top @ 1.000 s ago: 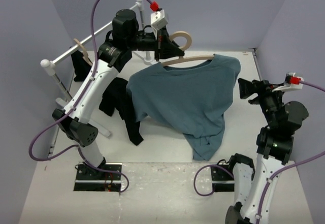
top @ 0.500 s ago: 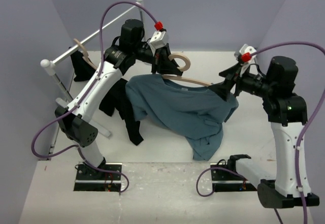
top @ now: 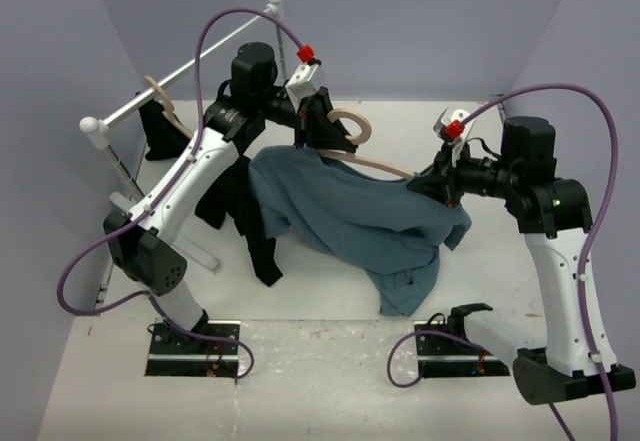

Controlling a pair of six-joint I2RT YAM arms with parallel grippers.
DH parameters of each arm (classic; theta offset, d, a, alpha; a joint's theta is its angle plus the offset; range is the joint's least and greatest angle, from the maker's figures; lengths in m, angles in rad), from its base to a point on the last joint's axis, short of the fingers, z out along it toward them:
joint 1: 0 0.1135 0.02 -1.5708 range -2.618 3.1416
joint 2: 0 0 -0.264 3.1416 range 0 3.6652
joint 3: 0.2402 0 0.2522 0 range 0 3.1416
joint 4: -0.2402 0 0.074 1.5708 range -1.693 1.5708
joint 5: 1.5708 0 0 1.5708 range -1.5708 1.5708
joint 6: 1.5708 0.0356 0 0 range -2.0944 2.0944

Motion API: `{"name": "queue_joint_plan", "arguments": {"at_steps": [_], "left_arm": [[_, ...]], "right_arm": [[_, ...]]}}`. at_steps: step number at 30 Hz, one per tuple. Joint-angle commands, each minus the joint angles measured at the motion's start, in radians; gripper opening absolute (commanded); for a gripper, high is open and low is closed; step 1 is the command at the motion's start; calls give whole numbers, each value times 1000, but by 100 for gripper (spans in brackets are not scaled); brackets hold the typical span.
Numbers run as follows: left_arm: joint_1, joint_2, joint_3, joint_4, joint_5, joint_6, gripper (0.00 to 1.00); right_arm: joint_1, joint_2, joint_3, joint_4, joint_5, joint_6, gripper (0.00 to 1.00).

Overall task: Place the t-shirt on the hanger
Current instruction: Place the hanger at the clothesline.

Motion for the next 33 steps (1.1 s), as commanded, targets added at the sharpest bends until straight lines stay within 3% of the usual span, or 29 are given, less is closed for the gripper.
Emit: {"name": "queue_joint_plan", "arguments": {"at_steps": [1, 3, 7, 8, 14, 16, 18, 19, 21, 23, 27, 33], "left_arm": [[0, -101, -153, 712, 96, -504, 0], [3, -83, -129, 679, 54, -526, 0], [16, -23, 71, 297, -206, -356, 99], [16, -13, 108, 216, -276, -331, 100], [17, 83, 479, -206, -1030, -303, 100], [18, 77, 519, -324, -1229, -301, 100], [19, 16, 481, -353, -1475, -316, 100], [19, -24, 432, -340, -1500, -317, 100], [19, -196, 233, -226, -1703, -323, 100], [17, -339, 92, -132, -1776, -319, 100], [17, -501, 5, -134, -1799, -314, 100], [17, -668, -69, -181, -1821, -285, 100]], "right_arm": [[2, -8, 32, 40, 9, 11, 0], [2, -36, 28, 74, 19, 32, 0], [2, -146, -43, 251, 72, 147, 0], [2, -162, -62, 278, 86, 165, 0], [1, -181, -152, 364, 157, 257, 0], [2, -184, -191, 479, 156, 314, 0], [1, -188, -253, 566, 133, 374, 0], [3, -187, -261, 621, 125, 388, 0], [13, -165, -328, 784, 75, 489, 0], [45, -124, -350, 885, 102, 529, 0], [165, 2, -293, 1058, 218, 567, 0], [353, 306, -54, 1025, 443, 518, 0]]}}
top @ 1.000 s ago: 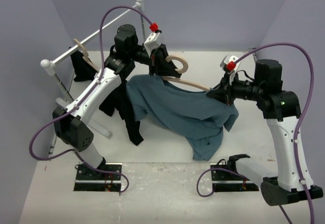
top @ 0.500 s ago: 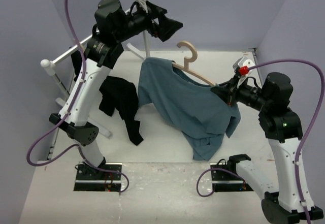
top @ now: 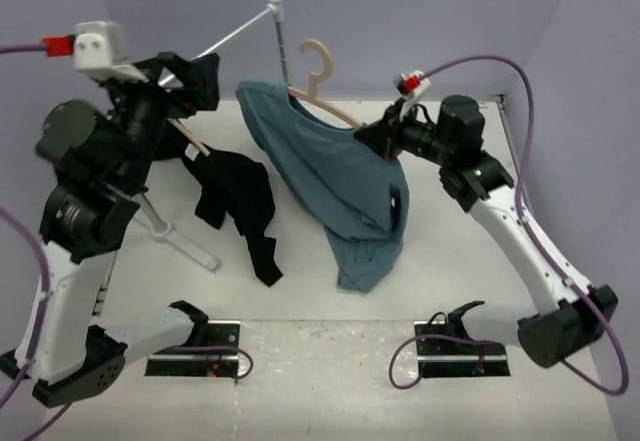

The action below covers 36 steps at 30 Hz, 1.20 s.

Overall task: Place the t-shirt on the hanger
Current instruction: Place the hanger at the clothesline.

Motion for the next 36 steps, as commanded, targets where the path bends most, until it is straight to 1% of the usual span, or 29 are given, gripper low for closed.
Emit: {"name": "queue_joint_plan", "arguments": {"at_steps": [1, 3, 4, 7, 10, 12, 13, 14, 16, 19, 22, 26, 28, 30, 32, 36], "left_arm": [[3, -90, -31, -11, -90, 40, 100], [3, -117, 0, -66, -105, 66, 100], [3, -128, 14, -75, -107, 72, 100], [4, -165, 16, -96, -106, 81, 100], [3, -193, 0, -100, -89, 74, 100], [3, -219, -35, -100, -84, 72, 100], [3, -222, -47, -100, -84, 74, 100], [3, -225, -57, -100, -83, 80, 100], [3, -227, -93, -105, -81, 104, 100], [5, -250, -156, -81, -85, 120, 100], [3, -308, -273, -34, -84, 145, 100], [5, -361, -404, -11, -82, 171, 100], [3, -380, -441, -5, -79, 171, 100], [4, -392, -467, -8, -83, 169, 100], [5, -389, -466, -17, -97, 165, 100], [3, -381, -452, -70, -140, 157, 100]], "right_arm": [[117, 174, 193, 176, 210, -1, 0], [164, 248, 240, 156, 290, 0, 0], [184, 259, 244, 165, 317, 1, 0], [217, 306, 236, 282, 338, 20, 0], [233, 385, 263, 383, 352, 52, 0], [258, 468, 296, 477, 379, 69, 0], [264, 469, 316, 478, 380, 68, 0], [270, 516, 337, 487, 396, 67, 0], [271, 571, 413, 488, 411, 70, 0], [272, 634, 468, 502, 408, 75, 0], [276, 691, 516, 526, 397, 80, 0], [284, 704, 524, 546, 398, 75, 0], [287, 680, 481, 591, 397, 78, 0], [289, 675, 490, 588, 390, 81, 0], [289, 701, 556, 527, 377, 81, 0], [291, 781, 625, 419, 343, 64, 0]]}}
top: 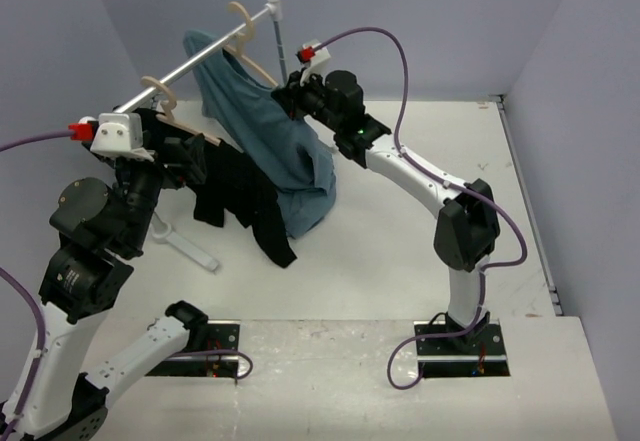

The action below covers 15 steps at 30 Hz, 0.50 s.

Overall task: Place the t-shirt on the hanger
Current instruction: Place the hanger at the clothesline.

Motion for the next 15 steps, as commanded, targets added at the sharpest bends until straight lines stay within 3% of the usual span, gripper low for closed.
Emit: {"name": "queue_joint_plan", "arguments": {"at_steps": [1, 9, 11, 12, 14, 15], "left_arm": [[3, 2, 14, -28, -72, 23, 100], [3, -56, -62, -113, -183, -15, 100], [3, -75, -83, -123, -191, -18, 100], [3, -83, -94, -135, -195, -23, 100], [4, -105, -123, -148, -198, -33, 100], [5, -122, -150, -149, -199, -38, 100]], "right_arm": [[19, 42, 104, 28, -26, -7, 0], [28, -71, -133, 87, -8, -27, 0], [28, -93, -168, 90, -4, -29, 4], [28, -129, -202, 91, 3, -30, 13], [27, -190, -248, 88, 31, -28, 58], [28, -227, -265, 66, 54, -25, 72]]}}
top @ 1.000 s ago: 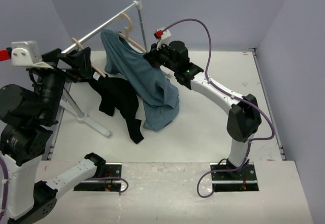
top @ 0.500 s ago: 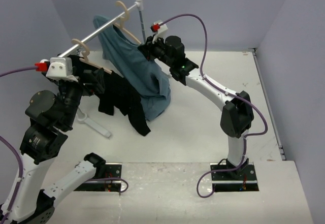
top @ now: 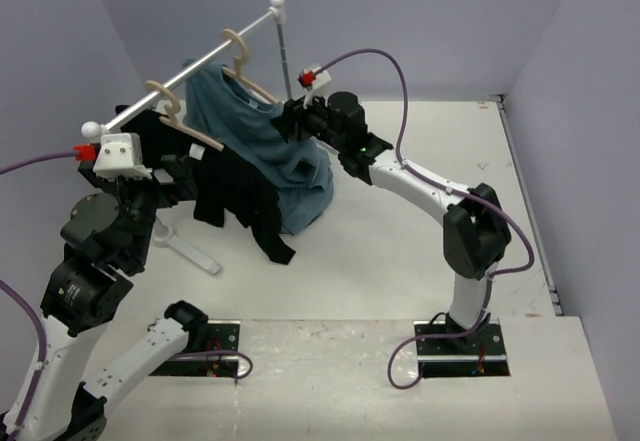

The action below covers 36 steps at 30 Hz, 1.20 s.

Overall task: Place the t-shirt on the hanger
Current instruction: Place the hanger at the clothesline, then reset both arms

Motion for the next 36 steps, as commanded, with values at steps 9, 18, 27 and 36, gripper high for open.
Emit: {"name": "queue_joint_plan", "arguments": {"at_steps": [9, 18, 27, 36], "left_arm": [[3, -217, -334, 36, -50, -86, 100], [5, -322, -491, 105, -109, -109, 100], [3, -349, -498, 88, -129, -140, 100], [3, -373, -518, 105, -78, -113, 100]], "right_arm": [[2, -543, -168, -378, 419, 47, 99], [1, -1142, -477, -758, 782, 176, 99], [1, -1526, -652, -1000, 847, 206, 99], [1, -1599, -657, -1072, 906, 215, 99]]}}
